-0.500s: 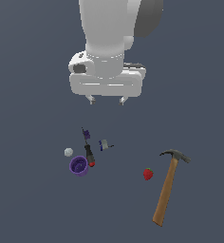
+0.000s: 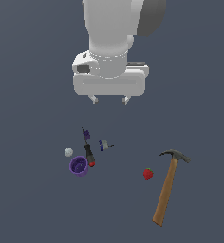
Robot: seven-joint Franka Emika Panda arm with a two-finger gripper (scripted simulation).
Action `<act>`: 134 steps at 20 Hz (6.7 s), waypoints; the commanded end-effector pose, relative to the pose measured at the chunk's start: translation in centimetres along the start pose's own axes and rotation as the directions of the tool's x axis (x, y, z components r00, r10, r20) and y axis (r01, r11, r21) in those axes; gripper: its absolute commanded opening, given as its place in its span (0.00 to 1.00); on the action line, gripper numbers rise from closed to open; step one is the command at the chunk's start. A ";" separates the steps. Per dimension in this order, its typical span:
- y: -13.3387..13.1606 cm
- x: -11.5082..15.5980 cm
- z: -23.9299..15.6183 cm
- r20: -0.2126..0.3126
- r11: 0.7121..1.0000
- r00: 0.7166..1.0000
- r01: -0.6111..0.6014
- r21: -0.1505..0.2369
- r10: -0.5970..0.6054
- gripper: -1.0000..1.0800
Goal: Pick up a designated object from a clutter of objects.
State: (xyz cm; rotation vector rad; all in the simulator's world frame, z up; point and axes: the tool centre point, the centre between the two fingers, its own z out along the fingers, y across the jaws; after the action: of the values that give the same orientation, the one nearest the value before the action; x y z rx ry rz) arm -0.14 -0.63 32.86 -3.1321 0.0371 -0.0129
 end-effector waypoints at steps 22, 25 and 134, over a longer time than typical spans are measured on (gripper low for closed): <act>0.0 0.9 4.4 0.003 0.980 0.980 -0.199 0.013 0.199 0.96; 0.1 1.1 6.0 0.005 0.962 0.962 -0.273 0.015 0.273 0.96; -8.6 -4.8 11.5 -0.010 0.257 0.257 -0.966 -0.010 0.966 0.00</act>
State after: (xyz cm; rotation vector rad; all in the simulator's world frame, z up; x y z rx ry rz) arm -4.37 7.40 19.77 -2.4686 1.9442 -0.0031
